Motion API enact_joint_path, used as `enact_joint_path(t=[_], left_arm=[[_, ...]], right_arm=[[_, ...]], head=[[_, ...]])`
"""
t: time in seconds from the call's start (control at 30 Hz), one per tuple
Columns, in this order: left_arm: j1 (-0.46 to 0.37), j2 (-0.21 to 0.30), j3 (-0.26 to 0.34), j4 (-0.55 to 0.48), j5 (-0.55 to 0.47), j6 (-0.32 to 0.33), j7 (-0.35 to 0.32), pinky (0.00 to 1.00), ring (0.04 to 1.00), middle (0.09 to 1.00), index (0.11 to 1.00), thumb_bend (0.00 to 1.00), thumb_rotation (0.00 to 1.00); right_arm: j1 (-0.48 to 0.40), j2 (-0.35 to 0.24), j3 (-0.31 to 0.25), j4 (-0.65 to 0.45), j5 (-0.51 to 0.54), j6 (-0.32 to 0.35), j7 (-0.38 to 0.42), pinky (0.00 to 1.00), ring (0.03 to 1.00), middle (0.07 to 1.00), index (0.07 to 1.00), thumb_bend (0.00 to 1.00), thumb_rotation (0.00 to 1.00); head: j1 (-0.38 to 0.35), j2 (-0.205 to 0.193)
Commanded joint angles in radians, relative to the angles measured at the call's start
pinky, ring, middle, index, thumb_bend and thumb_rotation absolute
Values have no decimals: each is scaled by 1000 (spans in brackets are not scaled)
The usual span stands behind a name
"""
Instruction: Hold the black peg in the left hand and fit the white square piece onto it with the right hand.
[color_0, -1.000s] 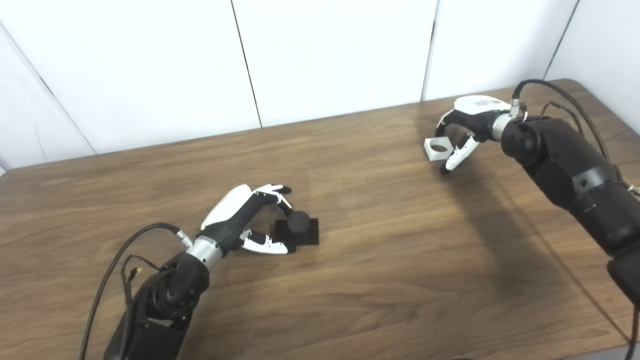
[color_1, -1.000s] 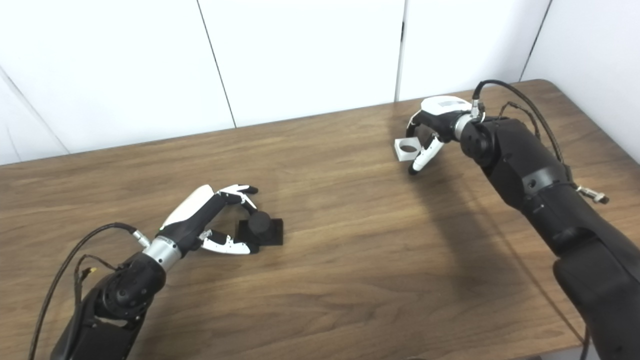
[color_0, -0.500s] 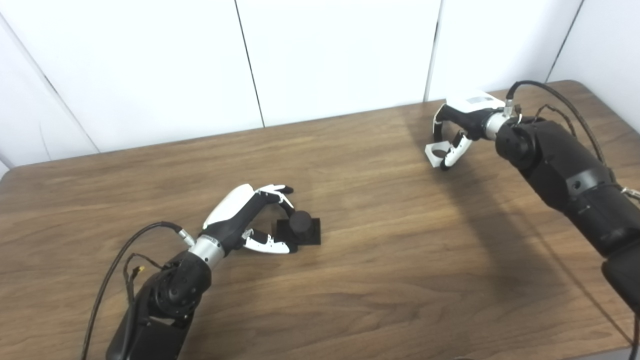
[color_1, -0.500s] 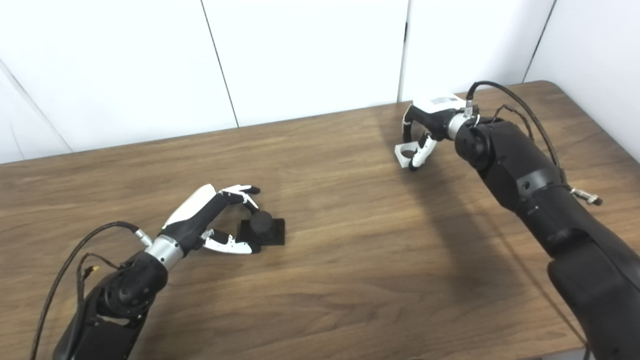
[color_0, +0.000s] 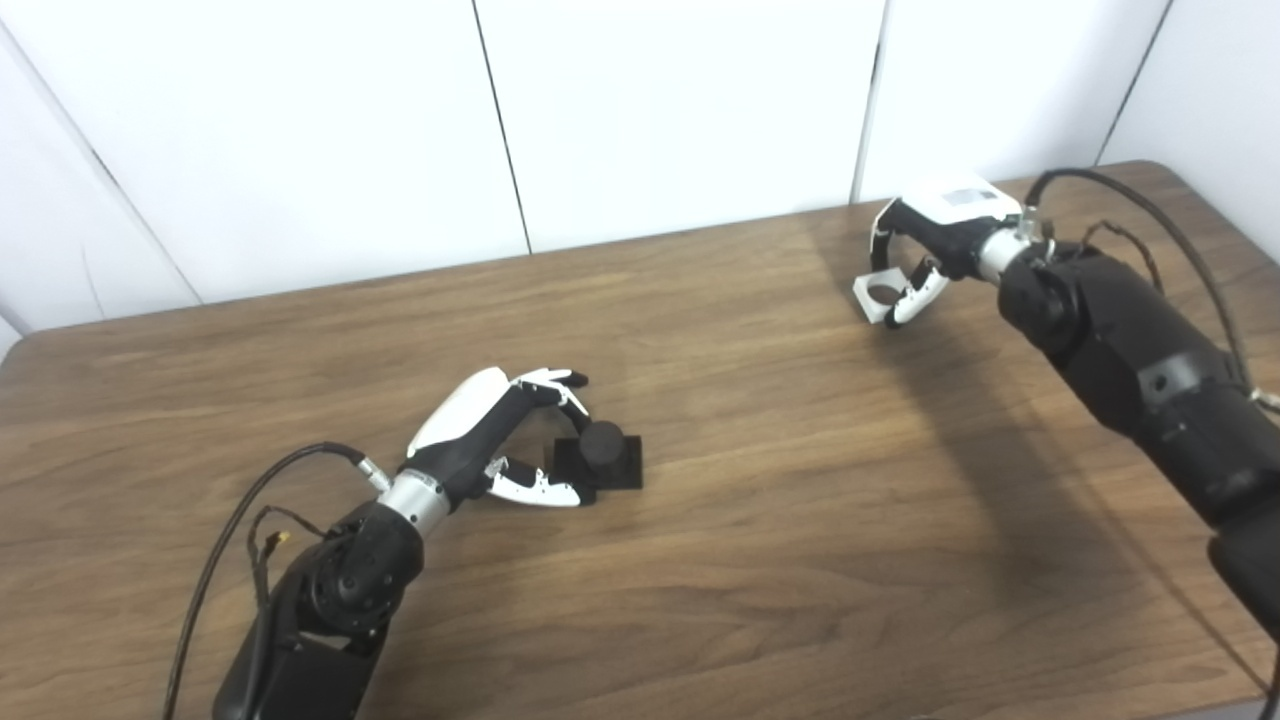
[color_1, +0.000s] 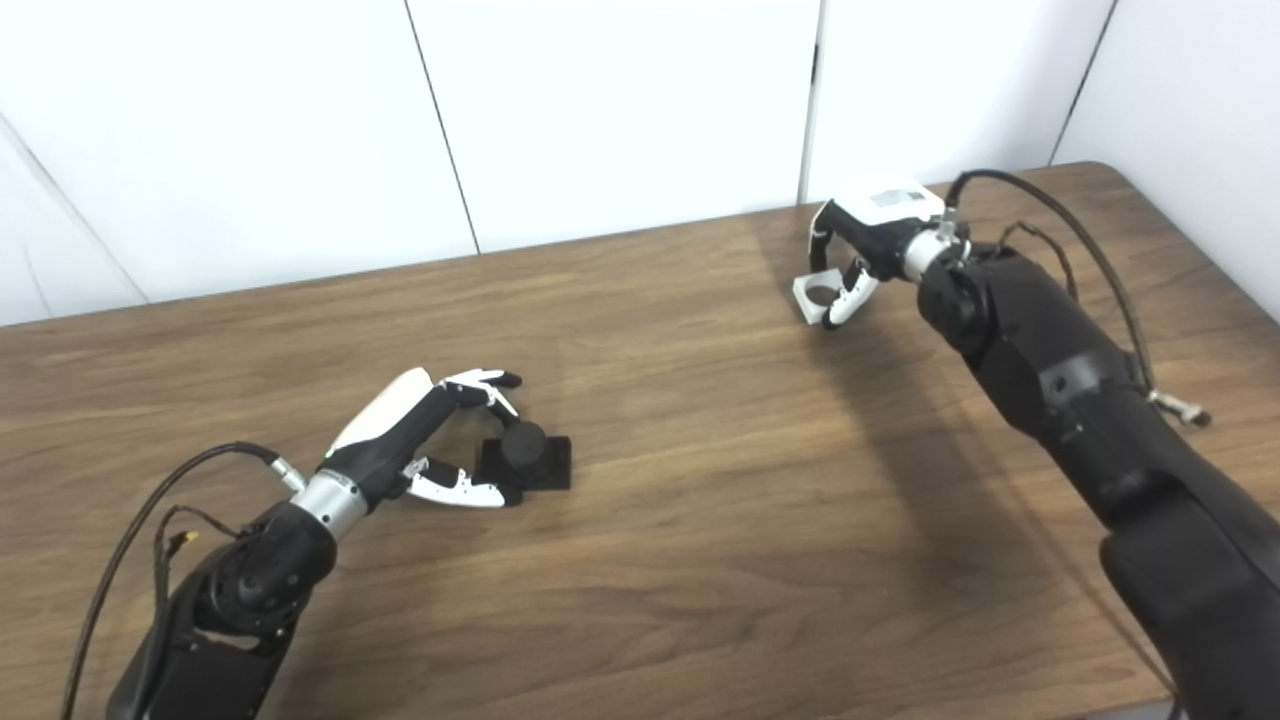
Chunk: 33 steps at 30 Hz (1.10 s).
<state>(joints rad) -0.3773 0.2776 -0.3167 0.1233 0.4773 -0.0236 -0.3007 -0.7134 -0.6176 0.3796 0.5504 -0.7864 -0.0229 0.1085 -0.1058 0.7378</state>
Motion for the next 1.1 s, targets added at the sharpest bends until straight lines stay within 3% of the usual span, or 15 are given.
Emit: enact_joint_path(t=[0.0, 0.37, 0.53, 0.8, 1.07], left_arm=[[-31, 13, 9, -33, 4, -4, 6, 896, 936, 885, 490, 519, 79], [-33, 9, 6, -24, 4, -6, 12, 907, 936, 883, 490, 519, 79], [-33, 8, 6, -23, 4, -4, 11, 916, 940, 884, 490, 520, 78], [-33, 5, 3, -22, 7, 0, 11, 914, 942, 886, 490, 520, 79], [-39, -2, -1, -18, 13, 7, 11, 922, 942, 886, 490, 519, 80]], right_arm=[[-38, -24, -25, -61, -10, -46, -75, 835, 795, 739, 484, 520, 137], [22, -4, -108, -263, -5, -16, -108, 869, 812, 748, 483, 518, 140], [36, 10, -142, -333, 2, -32, -116, 917, 818, 744, 482, 517, 141], [57, 33, -172, -477, 32, -28, -59, 940, 823, 743, 480, 517, 141], [69, 72, -173, -689, 54, 4, 68, 957, 824, 744, 480, 518, 141]], head=[[-4, 0], [0, 2], [2, 3], [6, 6], [41, 11]])
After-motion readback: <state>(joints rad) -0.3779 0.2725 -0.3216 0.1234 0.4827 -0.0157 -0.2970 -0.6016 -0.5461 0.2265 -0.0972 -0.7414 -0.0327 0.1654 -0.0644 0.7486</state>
